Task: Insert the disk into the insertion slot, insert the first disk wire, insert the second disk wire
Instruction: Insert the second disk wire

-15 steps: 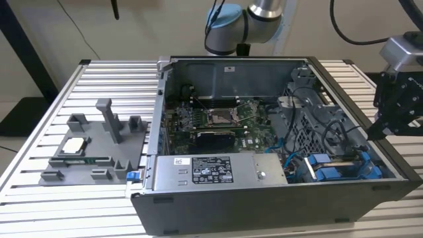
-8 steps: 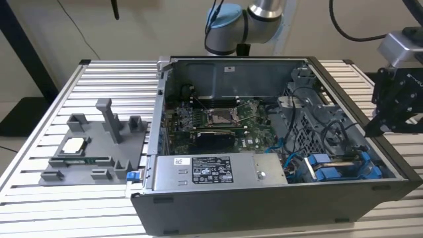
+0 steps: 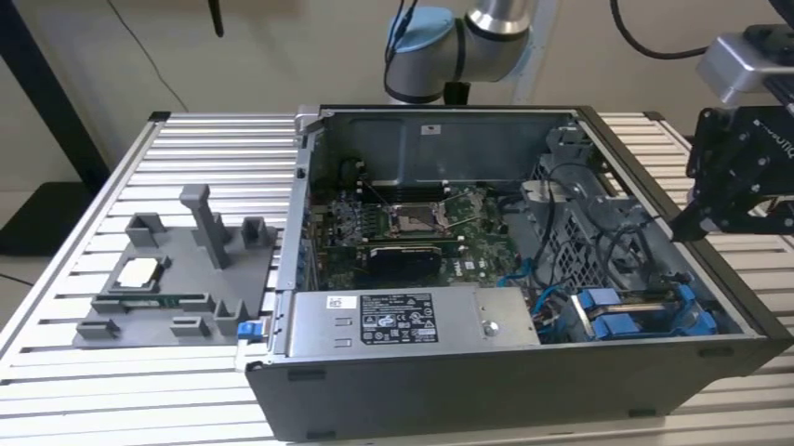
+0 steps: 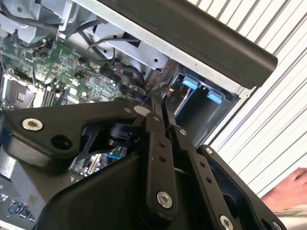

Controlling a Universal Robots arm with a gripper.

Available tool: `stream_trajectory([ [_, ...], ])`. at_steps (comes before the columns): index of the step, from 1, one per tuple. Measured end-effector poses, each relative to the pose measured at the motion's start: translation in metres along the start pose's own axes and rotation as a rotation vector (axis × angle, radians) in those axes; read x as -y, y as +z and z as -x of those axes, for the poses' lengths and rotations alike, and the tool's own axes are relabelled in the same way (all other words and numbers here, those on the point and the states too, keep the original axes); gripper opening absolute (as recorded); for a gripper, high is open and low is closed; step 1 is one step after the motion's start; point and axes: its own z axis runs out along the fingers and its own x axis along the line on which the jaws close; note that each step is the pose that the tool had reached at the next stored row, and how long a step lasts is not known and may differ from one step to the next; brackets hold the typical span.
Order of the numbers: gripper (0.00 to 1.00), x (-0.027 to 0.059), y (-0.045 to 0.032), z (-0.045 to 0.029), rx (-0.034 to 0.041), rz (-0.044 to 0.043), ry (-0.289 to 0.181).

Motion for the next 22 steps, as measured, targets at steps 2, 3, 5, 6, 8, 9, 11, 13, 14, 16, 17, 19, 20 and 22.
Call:
stream_trajectory([
  [2,0.16,-0.0054,-0.0019,-0.0001,0.0061,0.0,0.003],
  [3,0.16,-0.0081,-0.0029,-0.0001,0.0095,0.0001,0.004],
  [5,0.16,-0.0134,-0.0052,-0.0002,0.0148,0.0002,0.006],
  [6,0.16,-0.0158,-0.0061,-0.0002,0.0163,0.0002,0.007],
  [8,0.16,-0.0205,-0.0065,-0.0011,0.017,0.0002,0.007],
  [9,0.16,-0.0232,-0.0066,-0.0019,0.017,0.0001,0.007],
  [11,0.16,-0.0292,-0.0068,-0.0033,0.0169,-0.0002,0.007],
  [13,0.16,-0.037,-0.0068,-0.0051,0.017,-0.0002,0.007],
  [14,0.16,-0.0387,-0.0067,-0.0055,0.017,-0.0003,0.007],
  [16,0.16,-0.0408,-0.0066,-0.0062,0.0166,-0.0003,0.007],
  [17,0.16,-0.0408,-0.006,-0.0065,0.0169,-0.0003,0.007],
  [19,0.16,-0.0408,-0.0039,-0.0074,0.017,-0.0031,0.006],
  [20,0.16,-0.0407,-0.0006,-0.0084,0.0168,-0.0045,0.006],
  [22,0.16,-0.0406,0.0027,-0.0092,0.013,-0.0071,0.006],
])
